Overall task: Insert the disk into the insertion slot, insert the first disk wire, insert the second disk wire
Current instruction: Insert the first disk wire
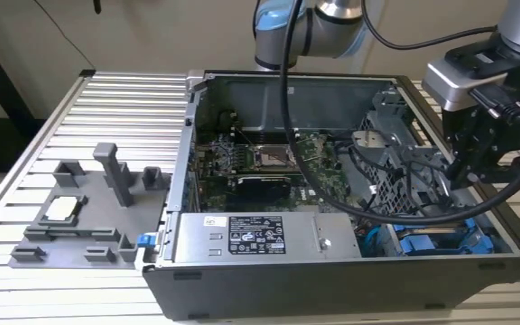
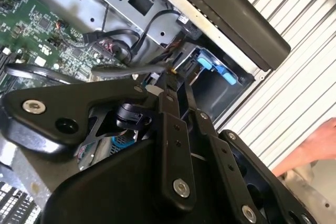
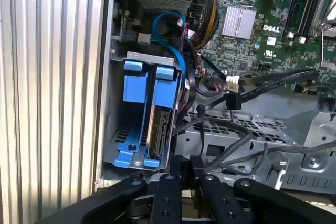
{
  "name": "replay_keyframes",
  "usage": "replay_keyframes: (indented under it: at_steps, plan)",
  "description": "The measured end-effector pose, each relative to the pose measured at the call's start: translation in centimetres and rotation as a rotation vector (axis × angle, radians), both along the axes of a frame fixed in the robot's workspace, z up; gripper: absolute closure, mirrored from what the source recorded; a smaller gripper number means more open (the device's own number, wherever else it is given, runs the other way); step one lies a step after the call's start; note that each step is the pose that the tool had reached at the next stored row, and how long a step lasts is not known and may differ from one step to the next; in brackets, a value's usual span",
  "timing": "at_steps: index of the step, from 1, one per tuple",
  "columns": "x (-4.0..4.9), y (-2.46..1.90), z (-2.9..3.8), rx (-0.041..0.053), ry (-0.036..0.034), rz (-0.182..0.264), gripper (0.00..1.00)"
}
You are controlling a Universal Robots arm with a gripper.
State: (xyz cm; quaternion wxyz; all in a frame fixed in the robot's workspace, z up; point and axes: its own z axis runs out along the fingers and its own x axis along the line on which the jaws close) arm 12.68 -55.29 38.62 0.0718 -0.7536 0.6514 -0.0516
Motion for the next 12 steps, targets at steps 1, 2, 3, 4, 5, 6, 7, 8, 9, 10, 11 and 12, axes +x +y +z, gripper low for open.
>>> replay_keyframes:
  at_steps: [1, 2, 3, 4, 5, 6, 7, 8, 9, 10, 11, 12]
  plan:
    - [0.26, 0.0, -0.01, -0.004, 0.013, 0.0, 0.81]
    - [0.54, 0.0, -0.01, -0.0079, 0.027, 0.0, 0.81]
    - [0.79, 0.0, -0.01, -0.0111, 0.0416, 0.0, 0.81]
    - [1.04, 0.0, -0.01, -0.014, 0.0567, 0.0, 0.81]
    - [1.29, 0.0, -0.01, -0.0168, 0.072, 0.0, 0.81]
    - [1.53, 0.0, -0.01, -0.0194, 0.0874, 0.0, 0.81]
    - [1.79, 0.0, -0.01, -0.022, 0.1038, 0.0, 0.81]
    - [2.03, -0.01, -0.01, -0.0239, 0.1186, 0.0, 0.81]
    - [2.28, -0.02, -0.01, -0.0257, 0.134, 0.0, 0.81]
    - [2.54, -0.03, -0.02, -0.0273, 0.1498, 0.0, 0.81]
    - [2.79, -0.04, -0.02, -0.0288, 0.1647, 0.0, 0.81]
    - [3.04, -0.05, -0.02, -0.0301, 0.1796, 0.001, 0.81]
